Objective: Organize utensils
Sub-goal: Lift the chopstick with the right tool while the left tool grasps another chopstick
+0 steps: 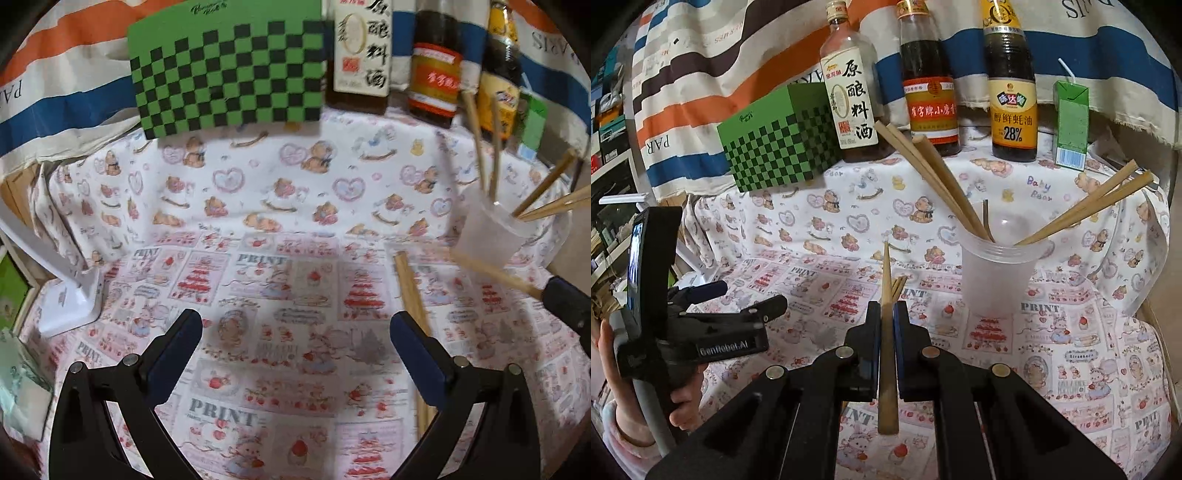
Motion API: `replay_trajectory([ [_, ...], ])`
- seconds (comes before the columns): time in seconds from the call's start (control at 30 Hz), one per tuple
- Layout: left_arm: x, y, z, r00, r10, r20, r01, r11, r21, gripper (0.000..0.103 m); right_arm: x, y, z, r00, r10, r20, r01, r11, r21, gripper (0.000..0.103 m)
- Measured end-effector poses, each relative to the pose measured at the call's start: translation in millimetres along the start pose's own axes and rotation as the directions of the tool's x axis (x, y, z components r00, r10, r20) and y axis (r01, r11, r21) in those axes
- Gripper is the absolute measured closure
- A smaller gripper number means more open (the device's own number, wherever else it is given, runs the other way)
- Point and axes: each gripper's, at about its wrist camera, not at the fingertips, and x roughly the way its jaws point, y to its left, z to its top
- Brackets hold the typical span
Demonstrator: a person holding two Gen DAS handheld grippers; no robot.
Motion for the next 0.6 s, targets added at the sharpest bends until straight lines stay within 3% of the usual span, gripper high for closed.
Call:
replay_trajectory([
  [0.1,-1.6,3.1,-0.4,0.997,-0.075,-0.016,0.075,0.996,-0.039,0.002,-10.1,0.9,0.6,0.998,0.004,0.055,-0.004,1.000,-0.005,0.095],
  [0.23,-4.6,1.7,-0.7,0.999,-0.053,0.014,0.053,0.998,-0.037,0.002,-24.3,-1.9,2.4,0.991,0.019,0.131,-0.021,1.000,0.015,0.095],
  [0.37,-5.3,2.2,-0.7,0.996,-0.089,0.031,0.090,0.995,-0.044,0.003,-37.9,-13.0,5.7,0.980,0.006,0.201,-0.021,0.997,0.072,0.095],
  [0.5,2.6,-2.4,5.0,0.984,-0.178,0.026,0.180,0.981,-0.068,0.025,-55.9,-25.7,8.7,0.959,-0.029,0.282,-0.007,0.992,0.127,0.095],
  [0.53,12.0,-7.4,9.7,0.977,-0.213,-0.017,0.211,0.975,-0.074,0.029,-59.8,-29.1,10.4,0.955,-0.024,0.296,-0.016,0.991,0.133,0.095],
  [0.6,29.8,-19.1,20.9,0.963,-0.253,-0.096,0.246,0.966,-0.073,0.051,-64.0,-34.2,14.2,0.954,0.001,0.301,-0.044,0.990,0.136,0.095],
])
